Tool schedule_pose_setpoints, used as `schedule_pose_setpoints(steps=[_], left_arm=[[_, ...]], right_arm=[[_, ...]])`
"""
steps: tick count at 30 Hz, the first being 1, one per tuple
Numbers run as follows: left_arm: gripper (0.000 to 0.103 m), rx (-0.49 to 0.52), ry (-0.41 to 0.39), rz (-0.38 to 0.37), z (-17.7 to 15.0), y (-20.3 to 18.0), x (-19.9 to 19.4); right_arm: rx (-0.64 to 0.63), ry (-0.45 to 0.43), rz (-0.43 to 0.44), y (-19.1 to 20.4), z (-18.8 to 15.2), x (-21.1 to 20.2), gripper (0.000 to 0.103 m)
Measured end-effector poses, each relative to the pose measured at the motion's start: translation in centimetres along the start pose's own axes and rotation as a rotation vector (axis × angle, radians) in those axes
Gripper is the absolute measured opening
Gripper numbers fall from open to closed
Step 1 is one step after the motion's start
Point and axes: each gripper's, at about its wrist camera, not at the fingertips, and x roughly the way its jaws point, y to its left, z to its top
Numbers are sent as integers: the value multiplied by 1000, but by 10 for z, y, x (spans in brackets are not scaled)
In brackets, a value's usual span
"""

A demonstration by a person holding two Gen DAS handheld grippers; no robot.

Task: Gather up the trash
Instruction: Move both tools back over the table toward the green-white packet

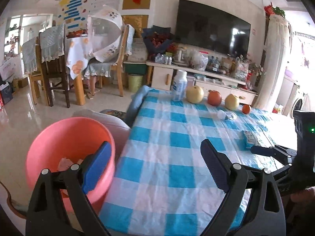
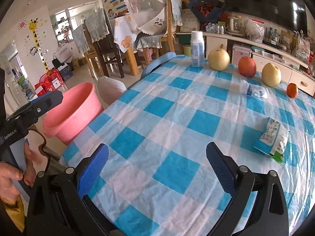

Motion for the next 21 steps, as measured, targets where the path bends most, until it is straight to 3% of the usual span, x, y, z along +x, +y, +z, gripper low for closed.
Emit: schedule_pose_setpoints(steps=[6, 11, 21], left_arm=[[92, 20, 48, -24, -1, -31, 11], [92, 53, 91, -67, -2, -64, 22], [92, 191, 167, -255, 0, -166, 54]], right_arm=[[18, -15, -68, -28, -2, -13, 98], [121, -56, -101, -71, 2, -29, 98], [368, -184, -225, -186, 1, -78, 98]])
